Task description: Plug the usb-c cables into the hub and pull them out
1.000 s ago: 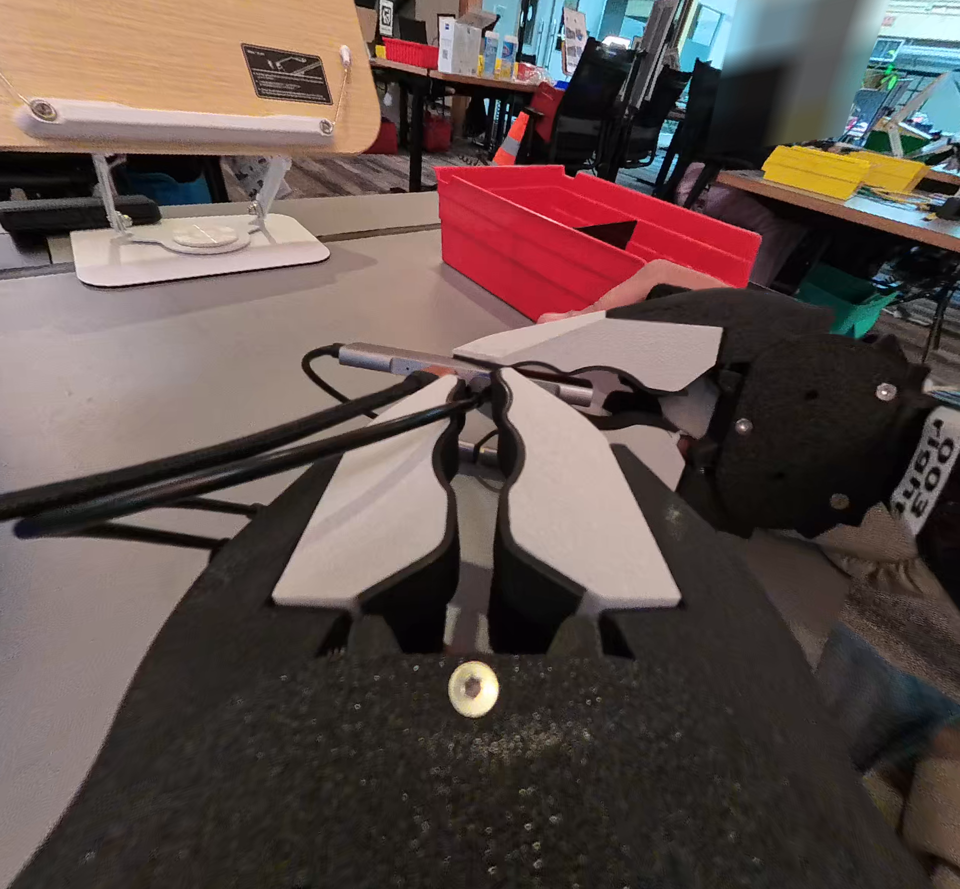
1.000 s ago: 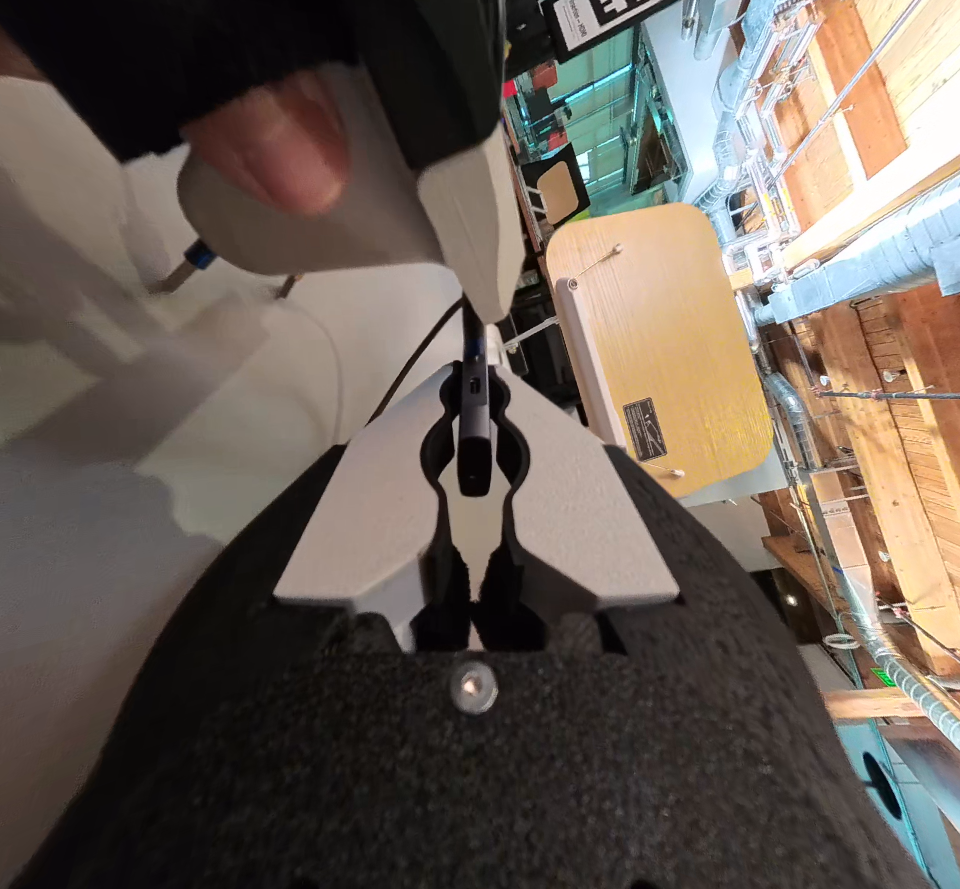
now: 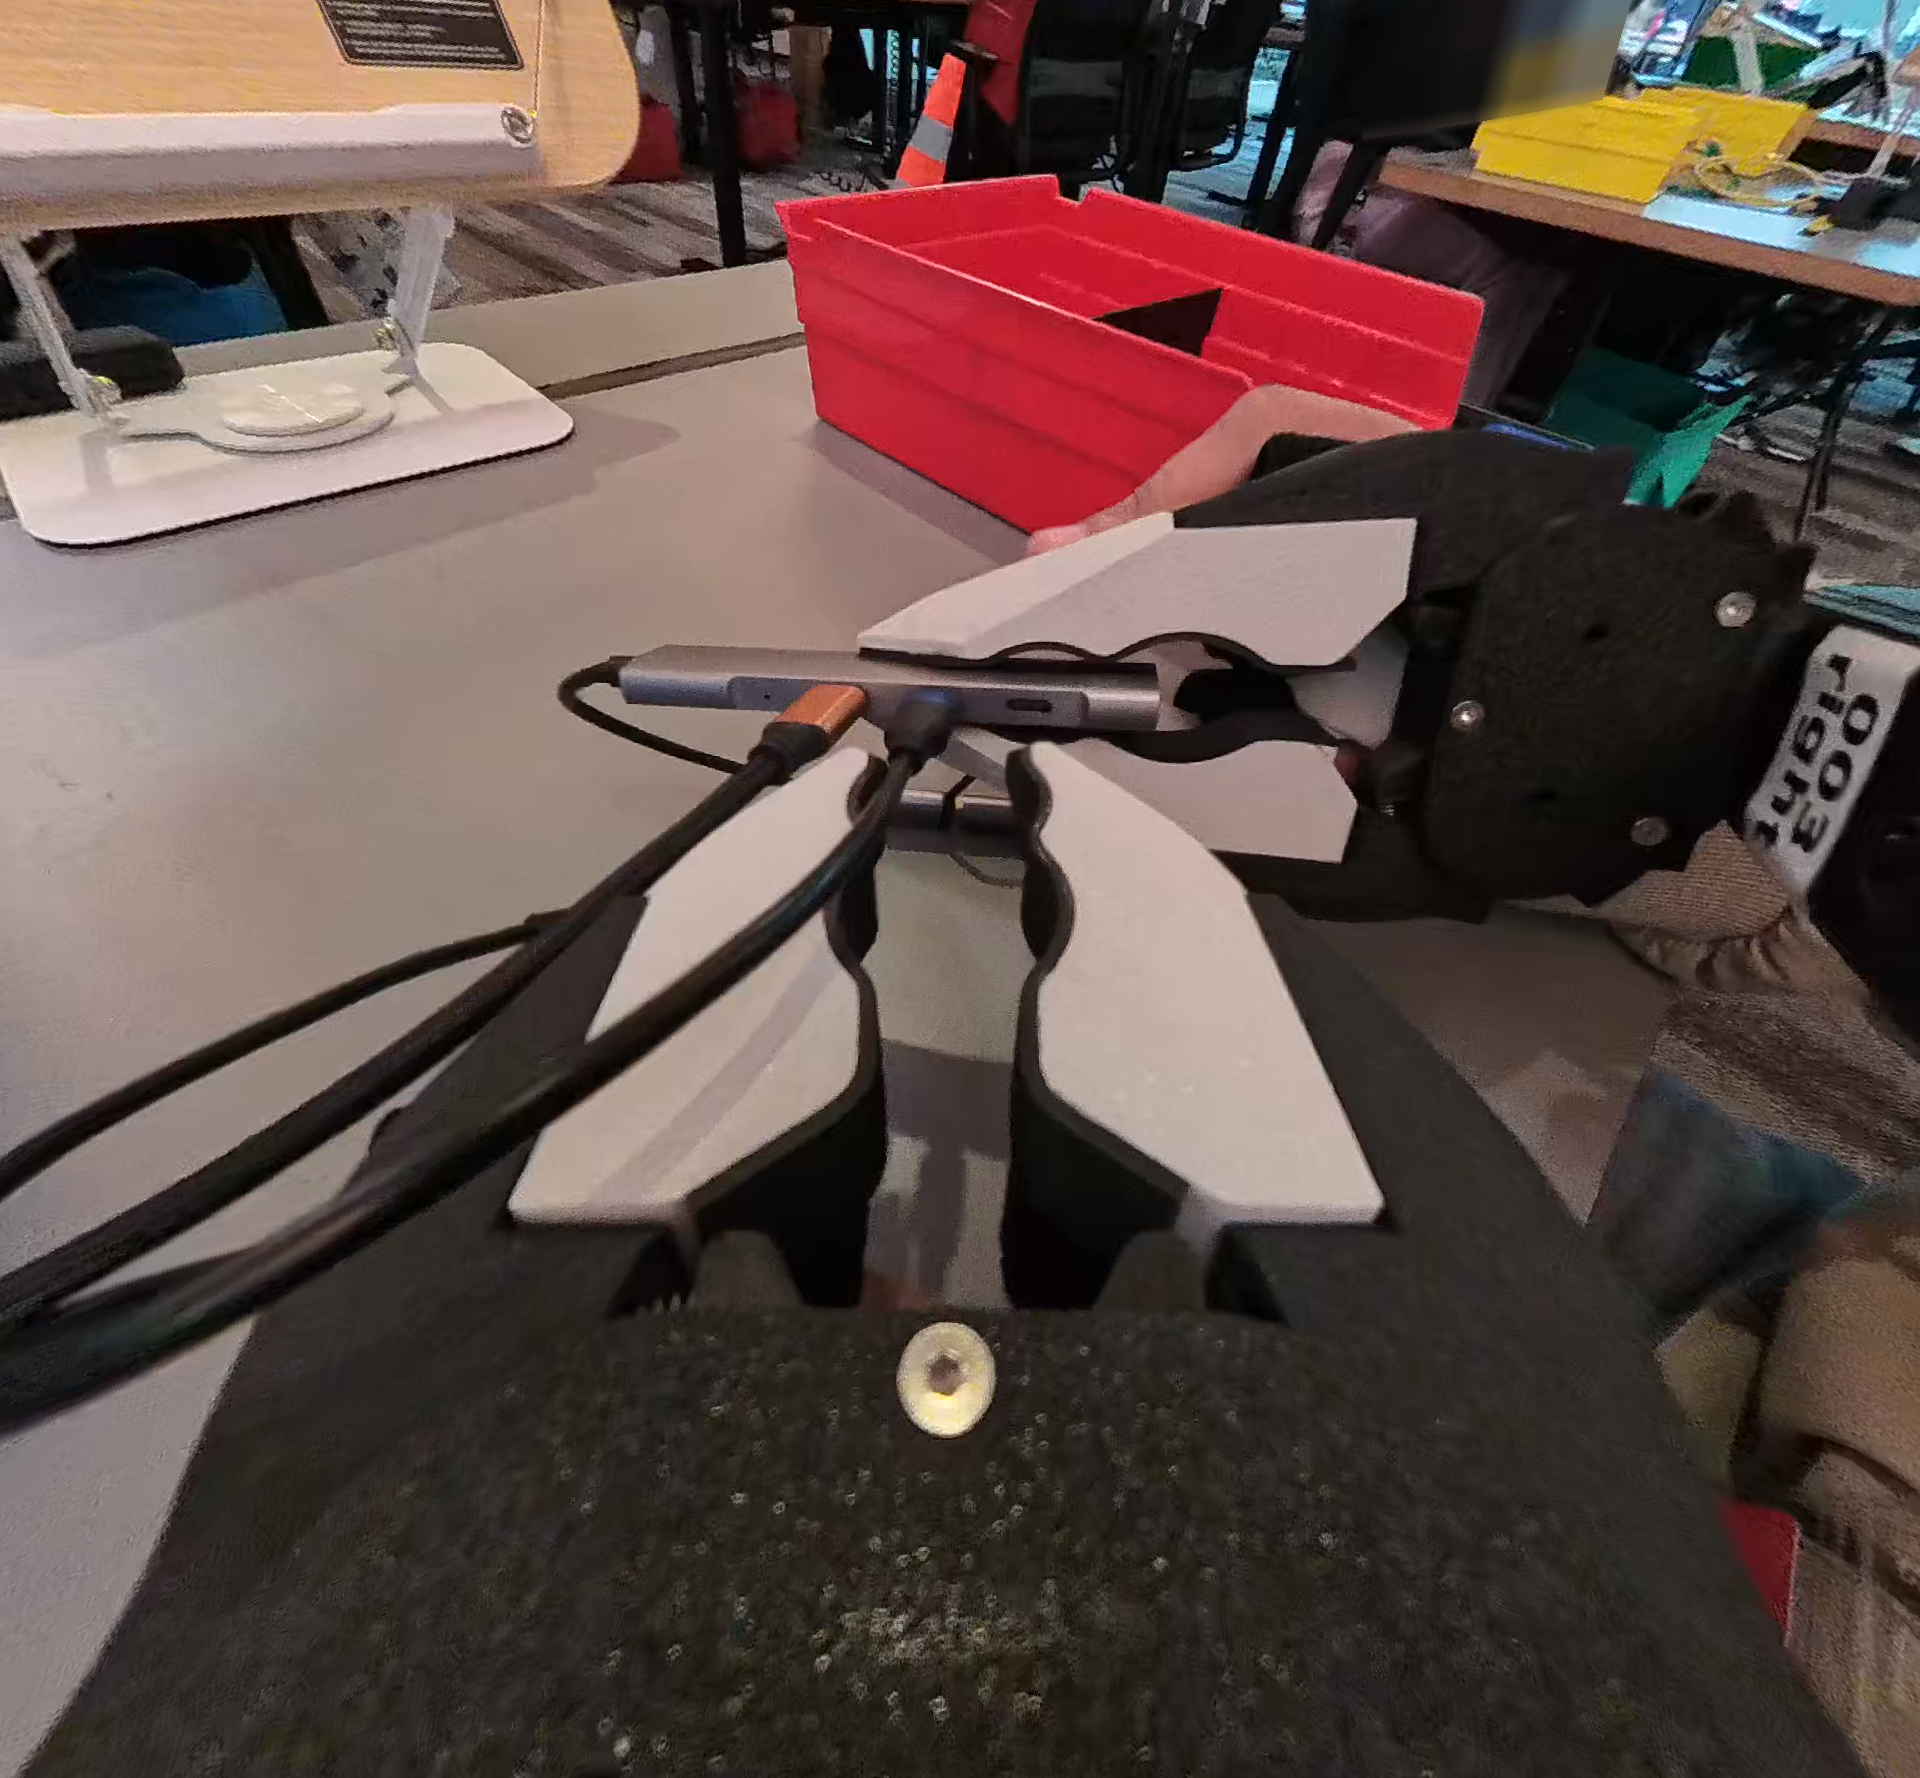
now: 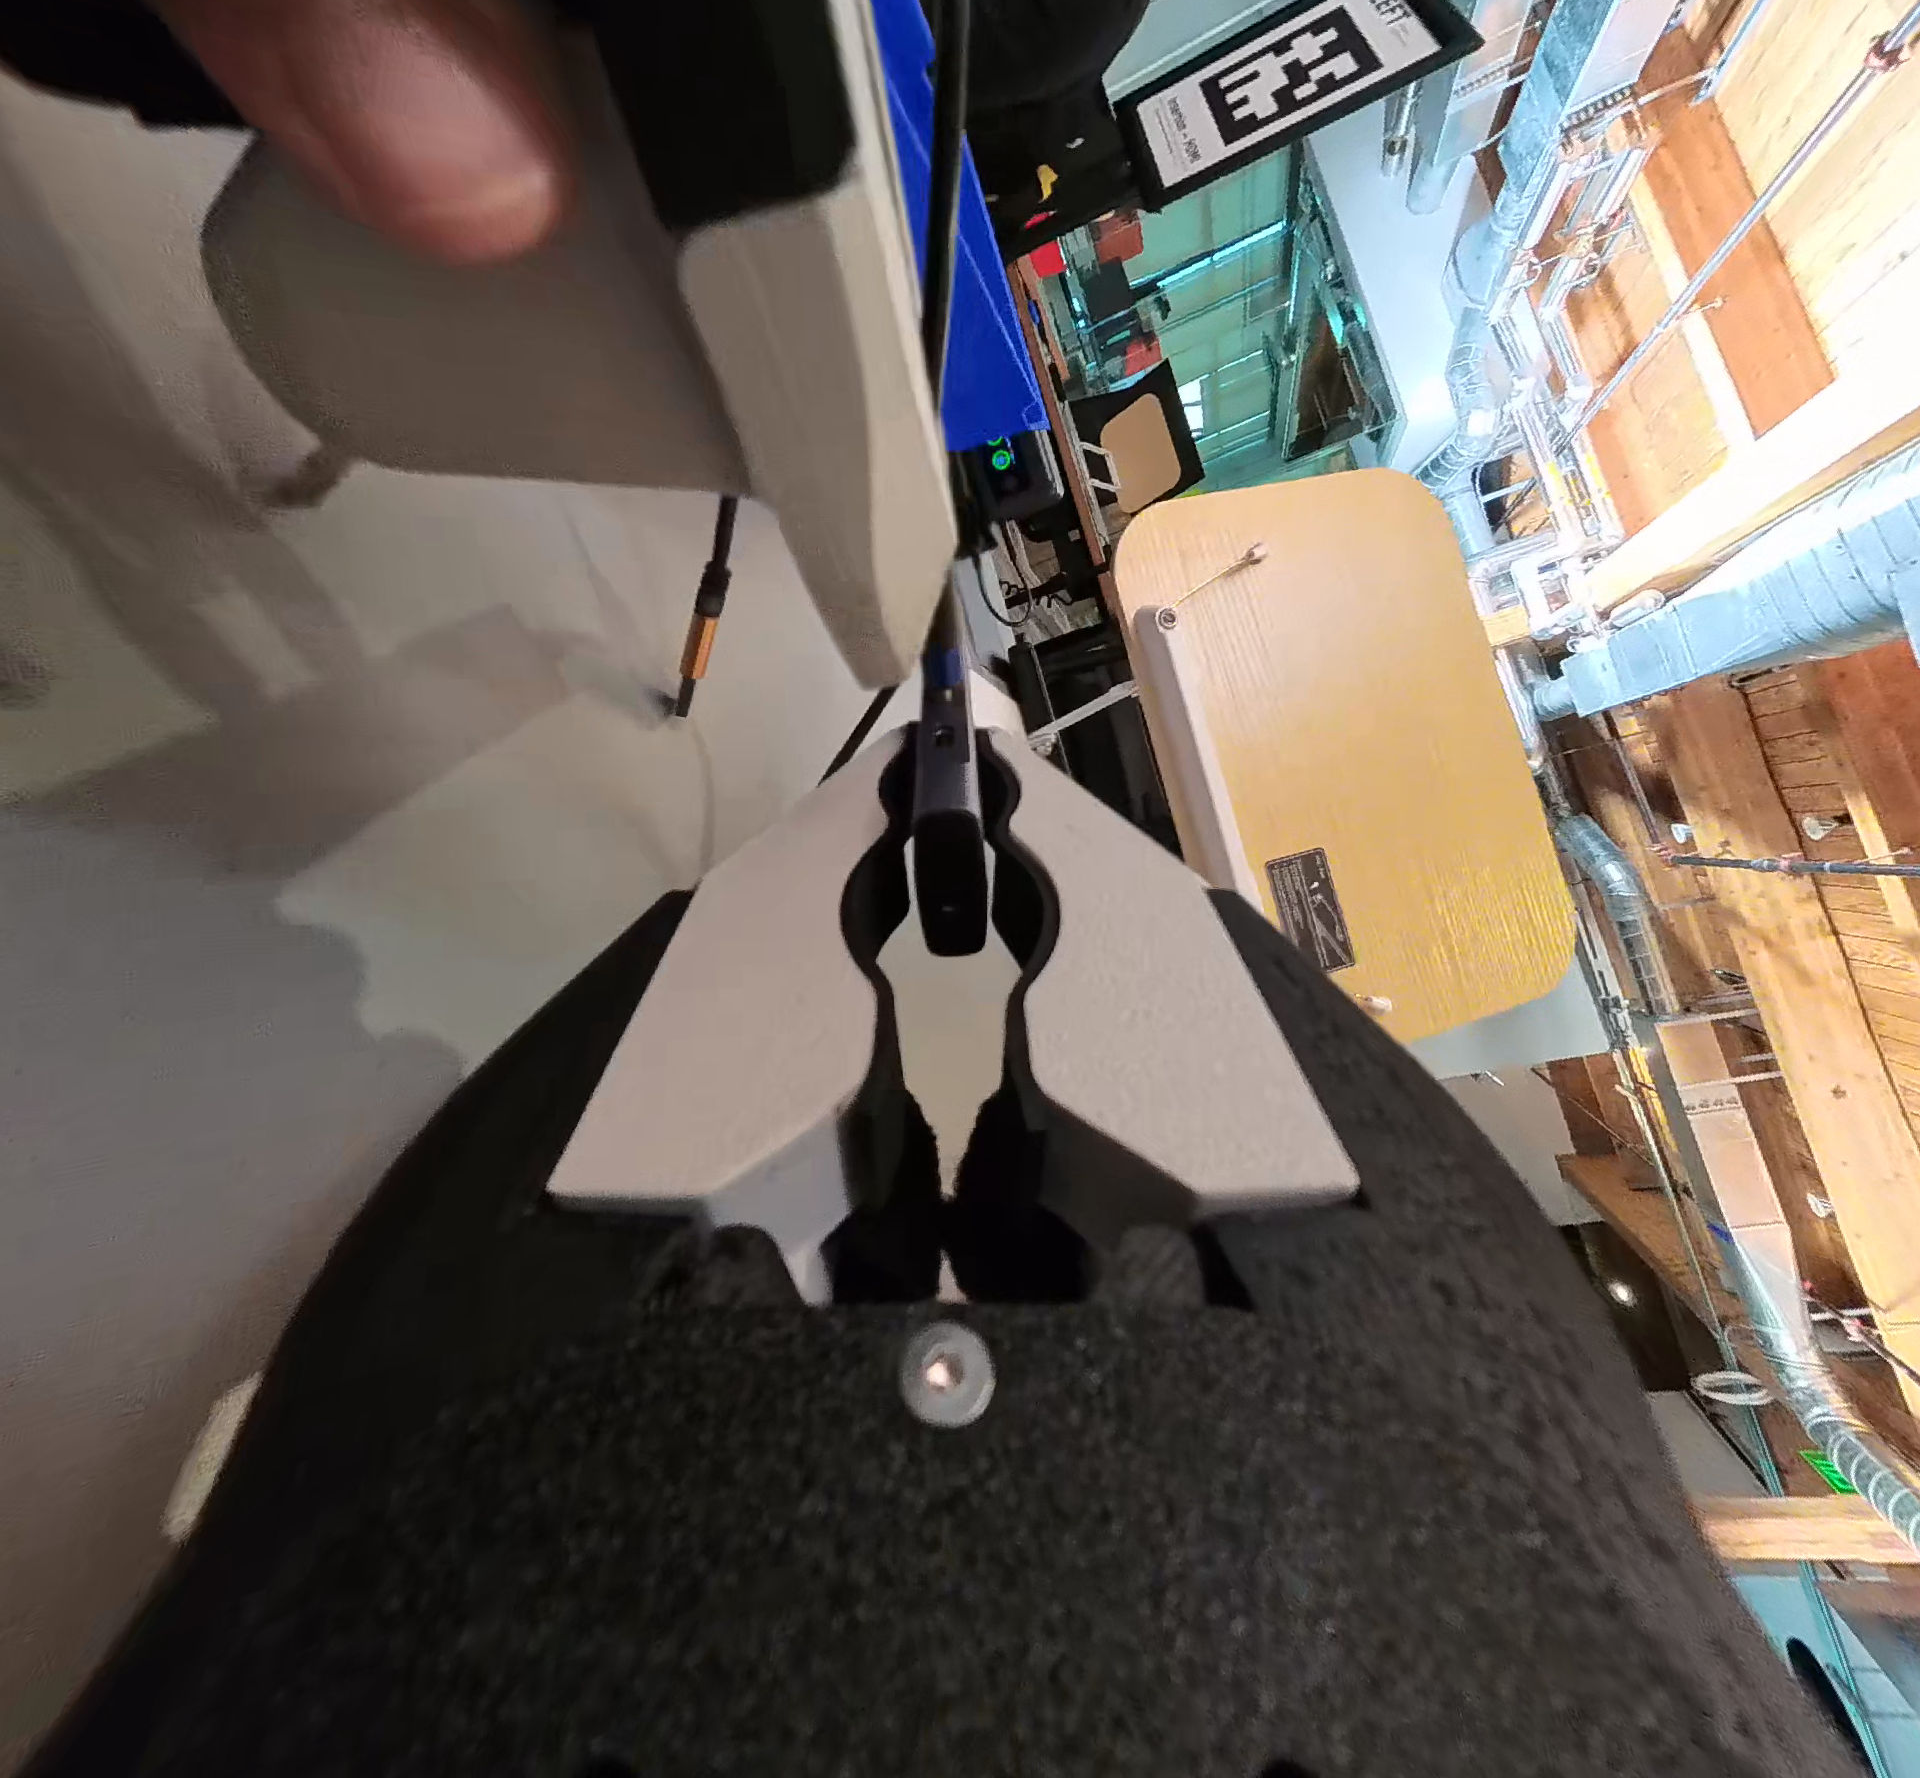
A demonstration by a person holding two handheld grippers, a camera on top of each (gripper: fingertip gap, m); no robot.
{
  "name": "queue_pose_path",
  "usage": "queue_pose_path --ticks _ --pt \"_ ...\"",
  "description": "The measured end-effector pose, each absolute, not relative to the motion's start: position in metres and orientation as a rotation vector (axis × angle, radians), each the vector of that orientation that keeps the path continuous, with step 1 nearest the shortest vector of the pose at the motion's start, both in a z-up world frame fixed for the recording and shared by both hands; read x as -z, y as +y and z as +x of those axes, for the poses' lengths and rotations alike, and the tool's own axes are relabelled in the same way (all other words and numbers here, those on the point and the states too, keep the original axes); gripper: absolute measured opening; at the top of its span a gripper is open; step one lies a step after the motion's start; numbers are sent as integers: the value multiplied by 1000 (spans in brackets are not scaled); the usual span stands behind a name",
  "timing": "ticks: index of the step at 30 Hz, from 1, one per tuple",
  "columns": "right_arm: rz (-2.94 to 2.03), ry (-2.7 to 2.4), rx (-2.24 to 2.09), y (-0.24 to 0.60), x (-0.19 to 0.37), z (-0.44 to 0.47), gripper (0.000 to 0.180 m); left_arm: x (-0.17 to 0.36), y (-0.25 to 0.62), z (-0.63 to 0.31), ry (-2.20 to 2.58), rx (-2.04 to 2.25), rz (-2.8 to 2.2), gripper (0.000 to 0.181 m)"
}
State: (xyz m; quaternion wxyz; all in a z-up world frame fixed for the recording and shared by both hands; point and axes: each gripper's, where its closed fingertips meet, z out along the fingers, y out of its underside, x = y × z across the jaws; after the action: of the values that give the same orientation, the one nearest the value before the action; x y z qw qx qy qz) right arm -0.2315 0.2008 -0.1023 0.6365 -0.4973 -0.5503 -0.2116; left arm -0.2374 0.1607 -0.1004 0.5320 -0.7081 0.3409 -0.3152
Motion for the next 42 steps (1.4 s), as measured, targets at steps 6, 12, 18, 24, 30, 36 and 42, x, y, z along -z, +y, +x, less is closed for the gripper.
queue_pose_path --ticks 6,12,18,24,30,36,42 --pt "-1122 -1270 483 195 102 -237 8 98 166 -240 719 773 -1685 12" --pt "-1155 -1234 401 195 100 -236 9 93 165 -239 710 759 -1664 10" --pt "-1180 -1154 326 191 85 -238 9 77 162 -242 659 775 -1629 10" --pt "-1156 -1137 311 184 78 -243 9 70 156 -249 634 775 -1618 9" --pt "-1217 -1137 380 192 92 -240 10 89 168 -246 668 670 -1675 10" --pt "-1237 -1158 378 191 97 -241 12 94 171 -246 676 631 -1686 10" --pt "-1303 -1158 502 209 106 -220 8 70 169 -257 628 609 -1597 10"
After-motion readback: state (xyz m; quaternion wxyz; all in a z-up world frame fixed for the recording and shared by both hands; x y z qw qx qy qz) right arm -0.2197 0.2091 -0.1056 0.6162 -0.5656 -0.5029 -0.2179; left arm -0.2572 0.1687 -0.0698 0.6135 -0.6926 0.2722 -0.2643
